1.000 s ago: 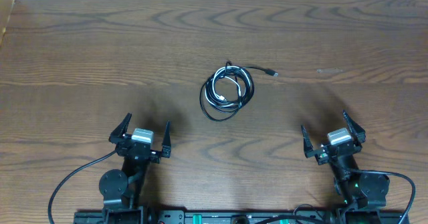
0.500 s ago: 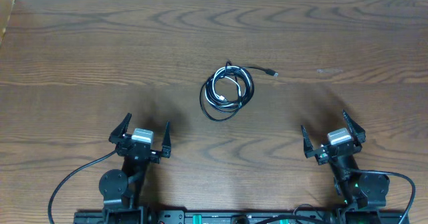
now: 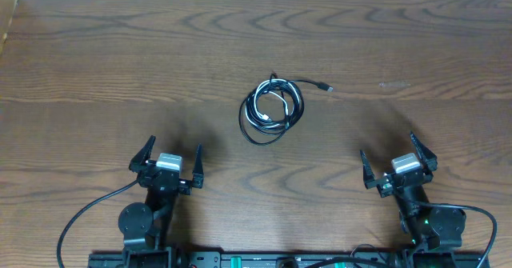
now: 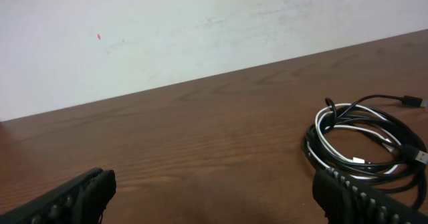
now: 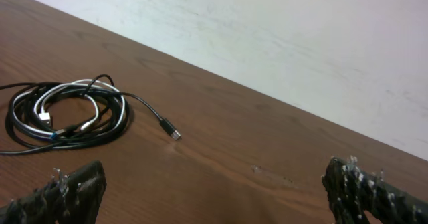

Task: Untangle cables

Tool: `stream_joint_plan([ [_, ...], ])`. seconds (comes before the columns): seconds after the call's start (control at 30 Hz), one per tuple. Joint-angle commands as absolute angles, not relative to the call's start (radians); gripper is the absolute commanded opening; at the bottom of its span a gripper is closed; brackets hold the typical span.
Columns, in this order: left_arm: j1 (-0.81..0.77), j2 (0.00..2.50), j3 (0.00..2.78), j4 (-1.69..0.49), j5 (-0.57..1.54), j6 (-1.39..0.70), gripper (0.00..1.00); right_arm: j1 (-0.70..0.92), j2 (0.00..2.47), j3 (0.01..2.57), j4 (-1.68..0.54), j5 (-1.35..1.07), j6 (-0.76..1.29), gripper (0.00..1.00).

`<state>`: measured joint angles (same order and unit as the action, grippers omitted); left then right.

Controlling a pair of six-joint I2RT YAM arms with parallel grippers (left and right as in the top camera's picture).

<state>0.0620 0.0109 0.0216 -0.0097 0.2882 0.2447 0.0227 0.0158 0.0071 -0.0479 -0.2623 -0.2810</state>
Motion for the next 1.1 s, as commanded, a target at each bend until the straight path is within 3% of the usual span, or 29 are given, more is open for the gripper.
stream_joint_plan([
  [0.0,0.066,0.005,0.004,-0.044,0.283,0.262,1.0,0.022,0.018,0.006,-0.052,-0.268,-0.285,0.99],
  [1.07,0.066,0.24,0.184,-0.043,0.328,0.162,1.0,0.022,0.018,0.006,-0.052,-0.268,-0.285,0.99],
])
